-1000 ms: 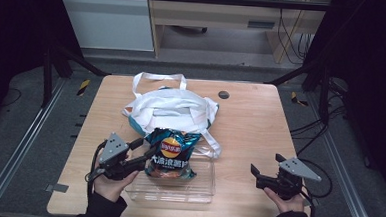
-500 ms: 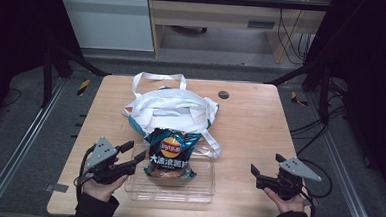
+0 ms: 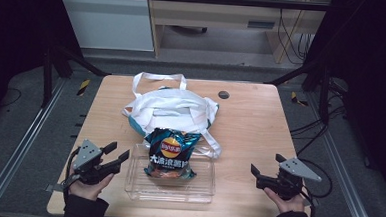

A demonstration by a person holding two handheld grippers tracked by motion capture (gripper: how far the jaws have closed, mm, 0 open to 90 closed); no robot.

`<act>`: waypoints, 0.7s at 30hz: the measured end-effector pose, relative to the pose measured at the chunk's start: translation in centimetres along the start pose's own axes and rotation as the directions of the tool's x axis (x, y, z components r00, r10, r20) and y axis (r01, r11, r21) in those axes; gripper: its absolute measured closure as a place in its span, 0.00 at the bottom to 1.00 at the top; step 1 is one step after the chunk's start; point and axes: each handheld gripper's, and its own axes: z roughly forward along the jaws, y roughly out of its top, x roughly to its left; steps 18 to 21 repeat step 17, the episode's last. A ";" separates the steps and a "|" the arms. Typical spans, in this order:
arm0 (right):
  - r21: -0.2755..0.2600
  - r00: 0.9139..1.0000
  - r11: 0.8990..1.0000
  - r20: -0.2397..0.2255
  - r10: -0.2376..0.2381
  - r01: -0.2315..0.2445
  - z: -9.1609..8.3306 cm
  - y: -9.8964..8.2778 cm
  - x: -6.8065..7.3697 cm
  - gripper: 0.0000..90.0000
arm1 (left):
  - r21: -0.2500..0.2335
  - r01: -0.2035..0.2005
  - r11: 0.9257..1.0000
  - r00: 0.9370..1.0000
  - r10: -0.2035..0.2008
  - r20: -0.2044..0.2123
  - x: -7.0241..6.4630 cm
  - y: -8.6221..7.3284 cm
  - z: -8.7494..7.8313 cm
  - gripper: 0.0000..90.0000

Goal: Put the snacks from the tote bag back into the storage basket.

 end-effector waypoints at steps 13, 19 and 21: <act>0.000 1.000 1.000 0.001 0.002 -0.002 0.0 0.0 0.0 0.07 | 0.022 0.010 1.000 0.998 -0.008 -0.068 2.4 -1.3 0.3 0.53; -0.002 1.000 1.000 -0.002 0.002 -0.002 0.0 0.0 0.0 0.07 | 0.029 0.001 1.000 0.997 0.001 -0.079 2.6 -1.5 0.5 0.53; -0.002 1.000 1.000 -0.002 0.002 -0.002 0.0 0.0 0.0 0.07 | 0.029 0.001 1.000 0.997 0.001 -0.079 2.6 -1.5 0.5 0.53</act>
